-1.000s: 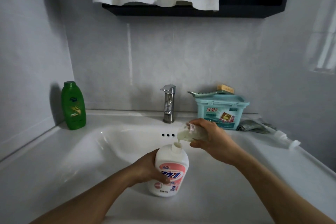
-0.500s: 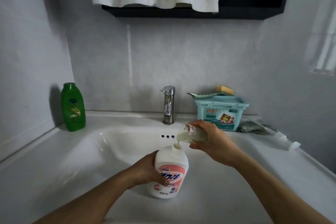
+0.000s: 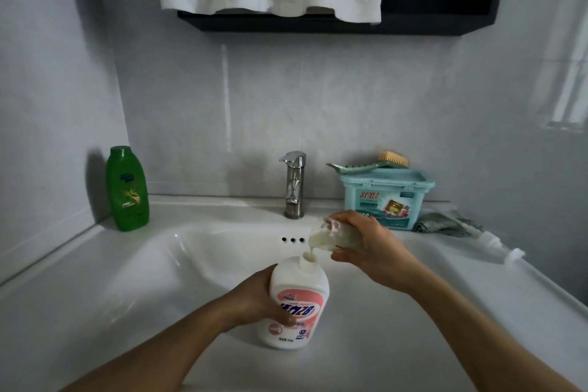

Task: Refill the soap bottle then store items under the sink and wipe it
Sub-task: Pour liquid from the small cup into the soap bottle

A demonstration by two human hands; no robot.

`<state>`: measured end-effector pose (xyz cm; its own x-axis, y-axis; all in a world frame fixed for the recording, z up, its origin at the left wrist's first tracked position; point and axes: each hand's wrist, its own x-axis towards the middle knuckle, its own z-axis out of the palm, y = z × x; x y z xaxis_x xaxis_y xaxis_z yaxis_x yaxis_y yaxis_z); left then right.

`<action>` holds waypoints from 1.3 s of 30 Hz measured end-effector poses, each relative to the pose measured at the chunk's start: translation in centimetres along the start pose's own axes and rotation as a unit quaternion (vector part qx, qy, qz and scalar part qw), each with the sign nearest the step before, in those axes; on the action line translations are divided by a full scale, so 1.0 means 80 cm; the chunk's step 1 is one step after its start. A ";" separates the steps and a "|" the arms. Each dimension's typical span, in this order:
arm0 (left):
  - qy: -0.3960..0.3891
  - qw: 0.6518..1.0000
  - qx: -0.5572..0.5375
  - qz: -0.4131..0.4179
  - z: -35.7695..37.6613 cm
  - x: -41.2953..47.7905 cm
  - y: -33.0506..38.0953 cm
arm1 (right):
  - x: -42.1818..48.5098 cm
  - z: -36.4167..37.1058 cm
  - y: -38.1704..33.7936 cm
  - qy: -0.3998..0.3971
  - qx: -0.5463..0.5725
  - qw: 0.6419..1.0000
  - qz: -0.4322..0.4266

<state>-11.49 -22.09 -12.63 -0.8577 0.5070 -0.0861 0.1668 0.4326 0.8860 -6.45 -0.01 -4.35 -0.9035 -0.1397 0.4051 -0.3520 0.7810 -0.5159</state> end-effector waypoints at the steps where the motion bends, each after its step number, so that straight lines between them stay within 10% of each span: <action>1: 0.001 1.000 0.001 0.000 0.000 0.000 0.000 | 0.000 0.000 0.000 0.000 0.000 1.000 0.001; 39: -0.003 1.000 0.003 -0.002 -0.001 -0.002 0.002 | 0.001 0.000 0.000 0.000 -0.004 1.000 0.005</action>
<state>-11.35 -22.18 -12.45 -0.8549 0.5105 -0.0923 0.1666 0.4387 0.8830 -6.49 -0.04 -4.34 -0.9075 -0.1314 0.3990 -0.3400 0.7876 -0.5139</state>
